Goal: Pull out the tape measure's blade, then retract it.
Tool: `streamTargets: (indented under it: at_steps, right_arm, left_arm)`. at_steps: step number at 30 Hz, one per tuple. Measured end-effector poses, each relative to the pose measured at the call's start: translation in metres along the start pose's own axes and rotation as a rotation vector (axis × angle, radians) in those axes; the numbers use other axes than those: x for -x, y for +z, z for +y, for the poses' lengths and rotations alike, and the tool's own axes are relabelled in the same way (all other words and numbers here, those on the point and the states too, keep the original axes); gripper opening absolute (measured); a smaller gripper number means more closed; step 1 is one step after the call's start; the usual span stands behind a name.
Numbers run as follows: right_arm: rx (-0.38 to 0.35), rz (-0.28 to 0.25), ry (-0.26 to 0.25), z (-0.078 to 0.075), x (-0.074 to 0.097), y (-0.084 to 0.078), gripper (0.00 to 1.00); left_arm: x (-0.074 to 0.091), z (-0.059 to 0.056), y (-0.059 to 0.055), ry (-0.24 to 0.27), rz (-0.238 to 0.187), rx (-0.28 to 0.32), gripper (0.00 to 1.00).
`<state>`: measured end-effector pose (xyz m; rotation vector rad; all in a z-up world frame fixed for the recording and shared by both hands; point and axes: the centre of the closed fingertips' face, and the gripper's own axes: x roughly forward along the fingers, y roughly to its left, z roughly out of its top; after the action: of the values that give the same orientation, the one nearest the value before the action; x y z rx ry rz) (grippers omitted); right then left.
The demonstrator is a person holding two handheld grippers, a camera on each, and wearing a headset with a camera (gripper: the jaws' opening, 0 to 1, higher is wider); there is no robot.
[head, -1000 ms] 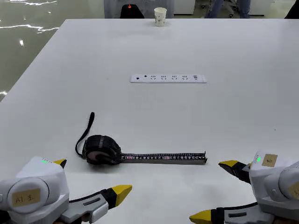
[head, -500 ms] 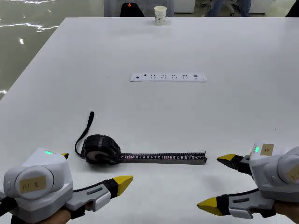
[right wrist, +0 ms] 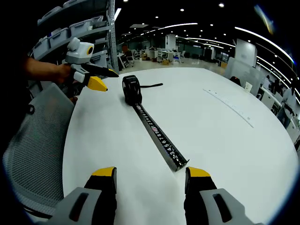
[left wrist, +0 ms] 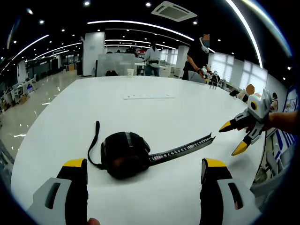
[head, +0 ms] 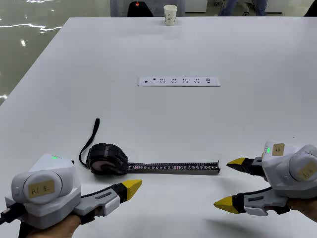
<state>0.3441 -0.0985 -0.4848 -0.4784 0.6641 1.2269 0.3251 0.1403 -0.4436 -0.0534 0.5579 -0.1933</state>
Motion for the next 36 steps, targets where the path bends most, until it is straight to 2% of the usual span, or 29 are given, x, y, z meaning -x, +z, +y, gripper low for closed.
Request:
streamTargets:
  at_steps: [20, 27, 36]
  right_arm:
    - [0.102, 0.047, 0.016, -0.032, -0.015, -0.005, 0.36]
    - [0.128, 0.069, 0.040, -0.039, -0.021, -0.007, 0.30]
    - [0.166, 0.085, 0.075, -0.044, -0.028, -0.006, 0.22]
  left_arm:
    - [-0.020, 0.006, 0.006, 0.017, -0.006, 0.016, 0.99]
    - [-0.026, 0.009, 0.010, 0.020, -0.010, 0.019, 0.99]
    - [-0.033, 0.015, 0.007, 0.029, 0.006, 0.041, 0.97]
